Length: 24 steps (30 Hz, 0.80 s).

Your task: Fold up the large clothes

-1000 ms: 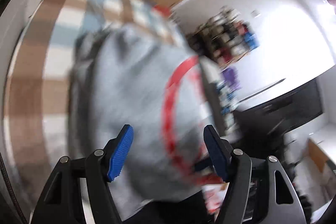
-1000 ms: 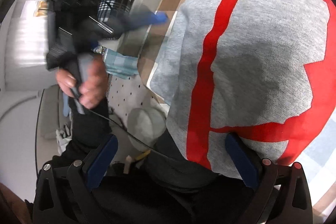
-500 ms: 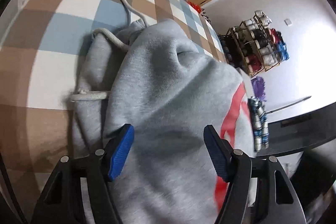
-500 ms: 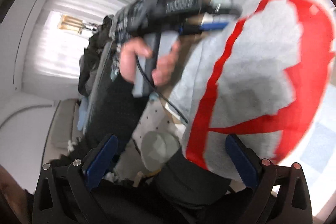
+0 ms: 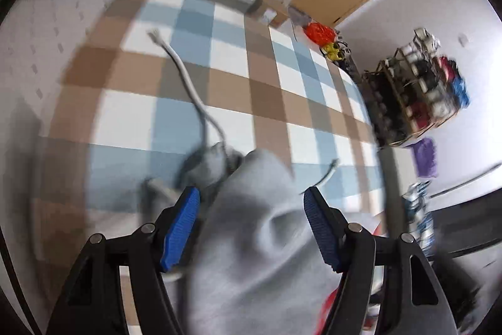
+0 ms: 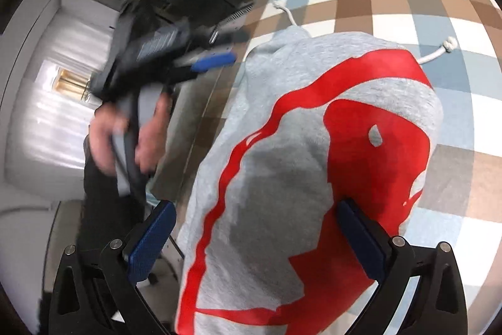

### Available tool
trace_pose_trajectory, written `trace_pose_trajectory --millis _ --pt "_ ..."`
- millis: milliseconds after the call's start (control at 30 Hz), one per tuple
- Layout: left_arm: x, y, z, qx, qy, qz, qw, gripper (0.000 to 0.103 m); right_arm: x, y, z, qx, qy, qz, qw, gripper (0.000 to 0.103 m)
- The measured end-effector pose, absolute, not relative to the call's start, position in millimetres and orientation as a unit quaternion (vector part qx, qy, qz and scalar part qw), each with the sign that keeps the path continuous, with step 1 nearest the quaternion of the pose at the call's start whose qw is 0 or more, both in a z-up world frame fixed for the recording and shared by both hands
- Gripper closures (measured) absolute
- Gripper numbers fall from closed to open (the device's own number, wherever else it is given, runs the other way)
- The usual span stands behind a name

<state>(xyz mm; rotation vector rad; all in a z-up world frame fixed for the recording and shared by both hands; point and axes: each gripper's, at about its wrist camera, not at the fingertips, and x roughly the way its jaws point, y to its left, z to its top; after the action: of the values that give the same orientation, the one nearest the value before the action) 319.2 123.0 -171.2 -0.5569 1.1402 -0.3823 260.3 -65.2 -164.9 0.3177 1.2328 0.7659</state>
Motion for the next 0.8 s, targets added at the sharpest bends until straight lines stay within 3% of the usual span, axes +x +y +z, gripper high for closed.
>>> trace_pose_trajectory --millis 100,200,267,300,333,567,667,800 --pt "337.4 91.5 -190.5 -0.209 0.590 -0.198 0.754 0.038 262.8 -75.3 -167.8 0.175 0.556 0.357 0.730 0.000" --pt "341.5 73.3 -198.4 -0.164 0.603 -0.206 0.753 0.038 269.5 -77.5 -169.5 0.191 0.556 0.366 0.722 0.000" --pt "340.7 79.5 -203.5 -0.183 0.603 -0.209 0.748 0.056 268.0 -74.7 -167.7 0.194 0.554 0.368 0.721 0.000" --pt "339.4 82.9 -204.6 -0.183 0.603 -0.202 0.750 0.087 270.7 -72.3 -168.6 0.191 0.552 0.371 0.722 0.000" --pt "337.5 84.9 -205.3 -0.183 0.602 -0.206 0.749 0.090 273.0 -67.8 -172.9 0.189 0.550 0.373 0.723 0.000" --pt "309.7 124.1 -187.1 -0.271 0.518 -0.165 0.794 0.093 276.8 -69.6 -180.9 0.208 0.537 0.385 0.721 0.000" --pt "298.2 147.3 -194.2 -0.364 0.490 -0.153 0.777 0.093 277.6 -71.2 -183.2 0.231 0.530 0.400 0.711 0.000" --pt "288.3 175.4 -209.1 -0.404 0.484 -0.082 0.772 0.093 277.5 -73.4 -187.7 0.239 0.525 0.402 0.711 0.000"
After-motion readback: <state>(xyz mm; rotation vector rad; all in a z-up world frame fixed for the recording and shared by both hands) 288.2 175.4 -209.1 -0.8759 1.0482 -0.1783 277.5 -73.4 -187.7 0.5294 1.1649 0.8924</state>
